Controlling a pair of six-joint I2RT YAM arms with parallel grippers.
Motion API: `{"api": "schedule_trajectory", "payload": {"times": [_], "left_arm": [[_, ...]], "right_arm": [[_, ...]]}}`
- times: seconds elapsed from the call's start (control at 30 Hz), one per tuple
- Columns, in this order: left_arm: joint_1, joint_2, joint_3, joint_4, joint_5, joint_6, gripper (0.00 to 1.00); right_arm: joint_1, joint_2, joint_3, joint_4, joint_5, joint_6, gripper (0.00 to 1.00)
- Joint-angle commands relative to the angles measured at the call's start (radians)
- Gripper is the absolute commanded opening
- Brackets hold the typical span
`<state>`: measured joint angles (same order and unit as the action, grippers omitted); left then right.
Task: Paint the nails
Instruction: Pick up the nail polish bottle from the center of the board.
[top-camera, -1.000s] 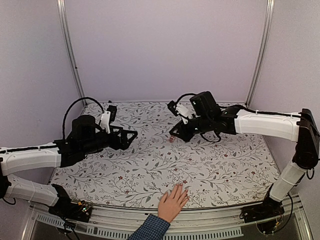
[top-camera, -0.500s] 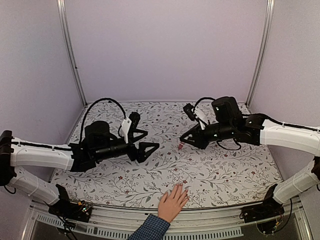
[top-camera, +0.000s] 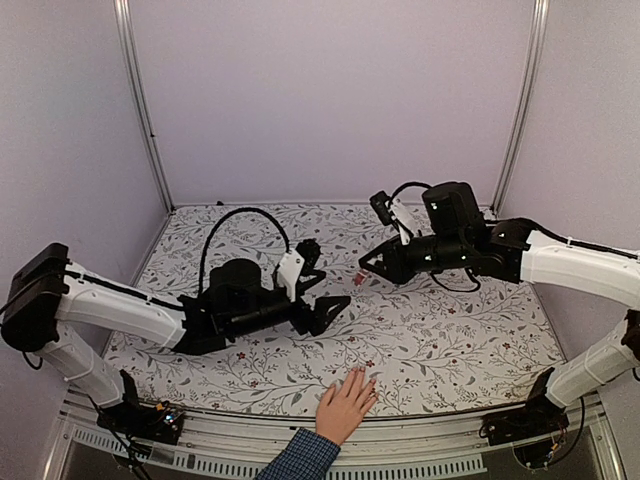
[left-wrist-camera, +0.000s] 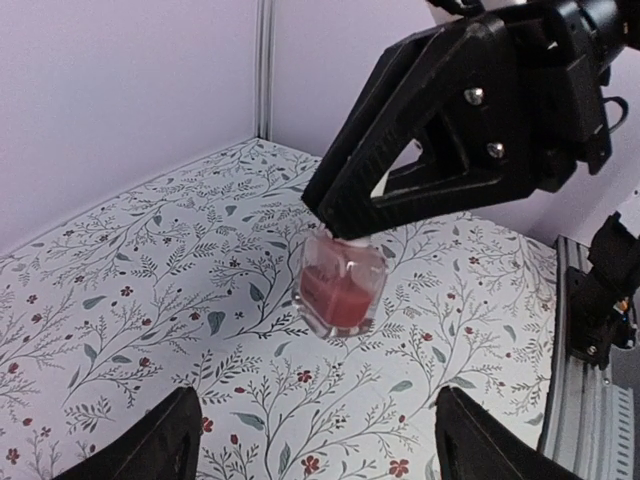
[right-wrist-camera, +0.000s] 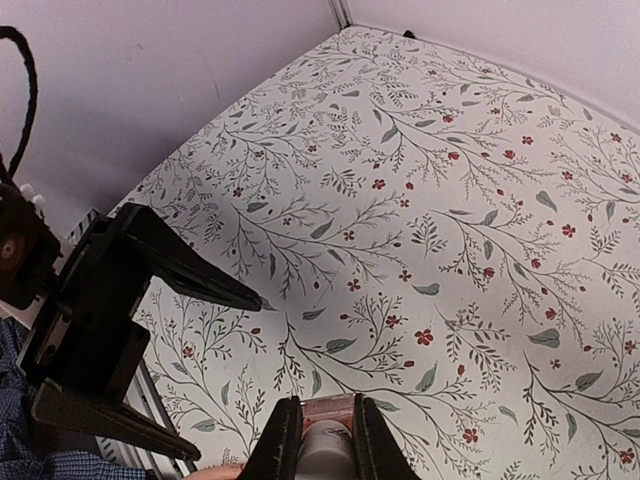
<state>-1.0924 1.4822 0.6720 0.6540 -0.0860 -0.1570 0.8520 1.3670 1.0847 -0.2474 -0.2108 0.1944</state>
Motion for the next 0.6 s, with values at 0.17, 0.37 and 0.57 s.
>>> {"api": "schedule_trajectory", "payload": {"times": [0.17,0.37,0.57], "left_arm": [[-0.085,0.222,0.139,0.122,-0.207,0.044,0.80],[-0.125,0.300,0.216,0.113,-0.302,0.115,0.72],[-0.129,0.316,0.215,0.130,-0.350,0.116,0.62]], "right_arm": [[0.032,0.042,0.026,0.005,0.089,0.111,0.00],[0.052,0.075,0.049,-0.017,0.111,0.114,0.00],[0.071,0.096,0.067,-0.032,0.137,0.112,0.00]]}}
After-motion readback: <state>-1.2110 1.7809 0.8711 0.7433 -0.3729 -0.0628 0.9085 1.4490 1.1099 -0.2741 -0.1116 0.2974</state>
